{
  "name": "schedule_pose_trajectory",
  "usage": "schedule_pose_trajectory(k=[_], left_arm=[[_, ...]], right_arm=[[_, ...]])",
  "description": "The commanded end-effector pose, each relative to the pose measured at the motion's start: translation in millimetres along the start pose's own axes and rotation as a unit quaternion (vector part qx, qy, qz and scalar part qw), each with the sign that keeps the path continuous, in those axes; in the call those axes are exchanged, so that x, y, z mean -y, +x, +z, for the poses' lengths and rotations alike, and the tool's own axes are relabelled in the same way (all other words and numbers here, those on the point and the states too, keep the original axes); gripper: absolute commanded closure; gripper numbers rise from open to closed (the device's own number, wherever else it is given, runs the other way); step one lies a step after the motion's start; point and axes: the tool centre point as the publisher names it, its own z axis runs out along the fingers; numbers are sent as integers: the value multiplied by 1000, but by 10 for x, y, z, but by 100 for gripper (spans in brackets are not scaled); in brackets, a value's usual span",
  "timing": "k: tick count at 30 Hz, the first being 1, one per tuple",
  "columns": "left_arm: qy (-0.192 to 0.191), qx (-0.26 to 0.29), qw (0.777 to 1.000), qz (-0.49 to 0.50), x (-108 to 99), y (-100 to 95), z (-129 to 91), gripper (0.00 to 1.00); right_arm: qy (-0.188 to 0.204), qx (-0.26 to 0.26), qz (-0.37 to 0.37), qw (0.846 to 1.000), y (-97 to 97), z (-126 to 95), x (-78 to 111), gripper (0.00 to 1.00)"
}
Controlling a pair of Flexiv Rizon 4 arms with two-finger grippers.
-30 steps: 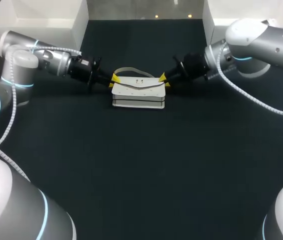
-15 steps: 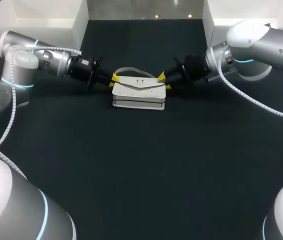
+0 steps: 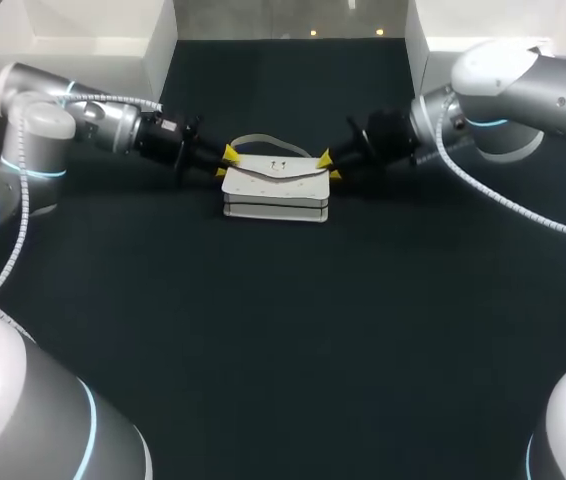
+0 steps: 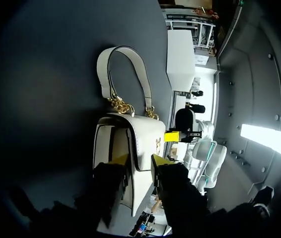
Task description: Pick up the bag, open it, inspect its contents, close it, and place it on the opposite side
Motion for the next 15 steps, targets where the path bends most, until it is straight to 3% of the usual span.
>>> schedule_pose_trajectory(k=[1, 9, 12, 13, 15], left_arm=[[7, 3, 1000, 7, -72, 88, -136, 0], [22, 17, 999, 15, -97, 128, -374, 0], [30, 20, 999, 12, -83, 112, -447, 0], [36, 22, 999, 10, -82, 106, -467, 0], [39, 22, 999, 8, -79, 95, -503, 0]], right_arm=[[-12, 14, -3, 1000, 59, -86, 73, 0], [-13, 27, -11, 1000, 31, -150, 260, 0], [-10, 31, -11, 999, 10, -137, 313, 19], [-10, 31, -10, 999, 4, -134, 328, 32], [-9, 32, -10, 999, -1, -130, 359, 44]])
